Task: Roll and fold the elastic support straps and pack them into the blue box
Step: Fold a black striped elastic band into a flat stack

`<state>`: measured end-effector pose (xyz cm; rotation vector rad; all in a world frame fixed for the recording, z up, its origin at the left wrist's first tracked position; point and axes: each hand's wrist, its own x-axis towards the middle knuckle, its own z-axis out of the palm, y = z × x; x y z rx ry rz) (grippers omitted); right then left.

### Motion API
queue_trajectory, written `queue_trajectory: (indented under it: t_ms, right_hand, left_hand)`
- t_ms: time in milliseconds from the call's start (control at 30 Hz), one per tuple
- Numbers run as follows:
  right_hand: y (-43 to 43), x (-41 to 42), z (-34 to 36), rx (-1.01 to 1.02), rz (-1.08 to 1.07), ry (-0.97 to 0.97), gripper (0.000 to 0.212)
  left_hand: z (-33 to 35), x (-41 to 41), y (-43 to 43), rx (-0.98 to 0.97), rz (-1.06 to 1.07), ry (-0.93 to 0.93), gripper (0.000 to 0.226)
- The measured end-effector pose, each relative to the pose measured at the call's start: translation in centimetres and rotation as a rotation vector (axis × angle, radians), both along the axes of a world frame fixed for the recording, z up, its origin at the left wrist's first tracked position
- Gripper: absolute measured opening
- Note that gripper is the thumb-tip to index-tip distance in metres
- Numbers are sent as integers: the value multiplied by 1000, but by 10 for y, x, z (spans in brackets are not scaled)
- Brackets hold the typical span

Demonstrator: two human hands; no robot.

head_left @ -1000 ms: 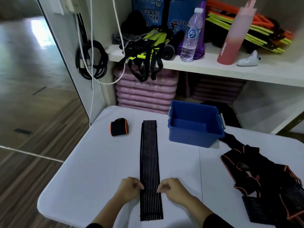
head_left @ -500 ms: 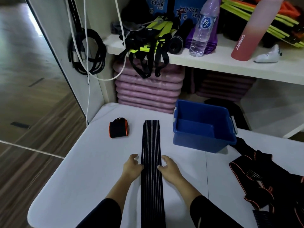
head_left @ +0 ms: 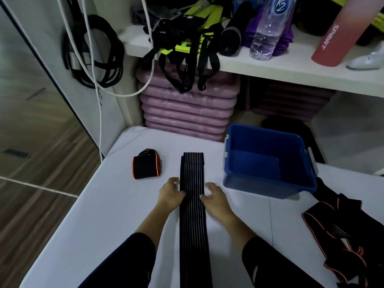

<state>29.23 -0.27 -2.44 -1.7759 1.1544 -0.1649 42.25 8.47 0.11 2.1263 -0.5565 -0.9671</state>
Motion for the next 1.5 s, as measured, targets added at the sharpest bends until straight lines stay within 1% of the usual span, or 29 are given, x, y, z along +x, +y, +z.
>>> queue_trajectory:
  t_ms: [133, 200, 367, 467, 567, 667, 733, 833, 933, 1000, 1033, 1100, 1167, 1233, 1333, 1433, 1500]
  right_hand:
    - [-22, 28, -2, 71, -32, -49, 53]
    - [-30, 38, -7, 80, -42, -59, 52]
    - [-36, 44, -5, 125, -36, -84, 53]
    - [-35, 36, 0, 108, -1, -94, 53]
    - [-22, 20, 0, 70, 11, -84, 50]
    - [2, -7, 0, -8, 94, -65, 44]
    - [21, -28, 0, -74, 155, -71, 39]
    - [48, -54, -1, -99, 220, -61, 35]
    - [77, -82, -4, -86, 289, -63, 38]
    - [94, -101, -6, -99, 386, -64, 41]
    - [101, -110, -6, -108, 442, -59, 42]
    - [113, -125, -5, -122, 553, -41, 45]
    - [122, -136, -5, -156, 634, -19, 51]
    - [127, -142, -5, -217, 687, 2, 53]
    - [133, -148, -4, -305, 711, 4, 49]
    - [137, -152, -4, -346, 696, -17, 44]
    - [139, -154, -5, -341, 682, -36, 42]
  left_hand:
    - [-4, 16, -28, -33, -4, 70, 57]
    - [-8, 22, -38, -52, 10, 94, 58]
    - [-13, 29, -47, -91, 19, 164, 69]
    - [-12, 25, -38, -109, 28, 179, 59]
    - [-14, 16, -20, -69, 1, 100, 50]
    - [-19, 0, 7, -37, -31, 54, 47]
    - [-23, -13, 27, -5, -89, -15, 44]
    - [-26, -34, 57, 32, -157, -96, 41]
    - [-24, -61, 90, 29, -194, -143, 40]
    - [-22, -80, 113, 8, -253, -183, 35]
    - [-21, -89, 124, -1, -290, -181, 34]
    - [-21, -103, 142, -13, -357, -152, 39]
    - [-20, -112, 157, -31, -403, -171, 41]
    - [-19, -115, 166, -43, -476, -233, 38]
    - [-19, -121, 175, -33, -575, -309, 30]
    - [-25, -126, 181, -33, -621, -420, 38]
    - [-27, -129, 185, -57, -607, -473, 35]
